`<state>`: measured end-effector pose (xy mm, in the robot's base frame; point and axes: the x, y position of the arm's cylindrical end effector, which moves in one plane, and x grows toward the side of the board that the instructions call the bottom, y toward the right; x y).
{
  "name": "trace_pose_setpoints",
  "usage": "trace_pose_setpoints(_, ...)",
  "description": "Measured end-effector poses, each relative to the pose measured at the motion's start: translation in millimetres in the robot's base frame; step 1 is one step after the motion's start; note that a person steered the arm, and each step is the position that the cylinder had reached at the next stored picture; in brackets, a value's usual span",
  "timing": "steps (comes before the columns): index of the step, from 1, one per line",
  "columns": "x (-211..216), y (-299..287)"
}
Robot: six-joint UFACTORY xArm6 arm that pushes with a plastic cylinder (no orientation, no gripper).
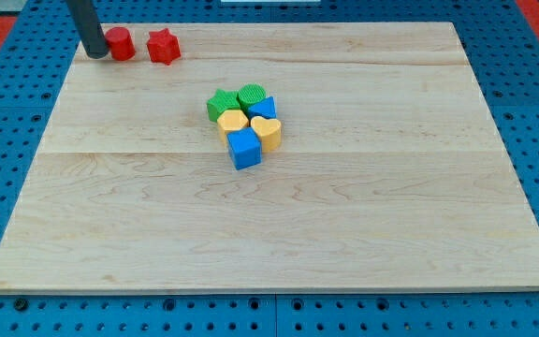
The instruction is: Move the red circle along with red star to the top center
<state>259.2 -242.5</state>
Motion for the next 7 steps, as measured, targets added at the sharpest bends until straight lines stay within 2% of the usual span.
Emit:
trace_pose_setpoints(2,-35.5,-43.7)
trace_pose_setpoints(4,-49.0,8.8)
trace_pose_setpoints(7,-41.5,8.8)
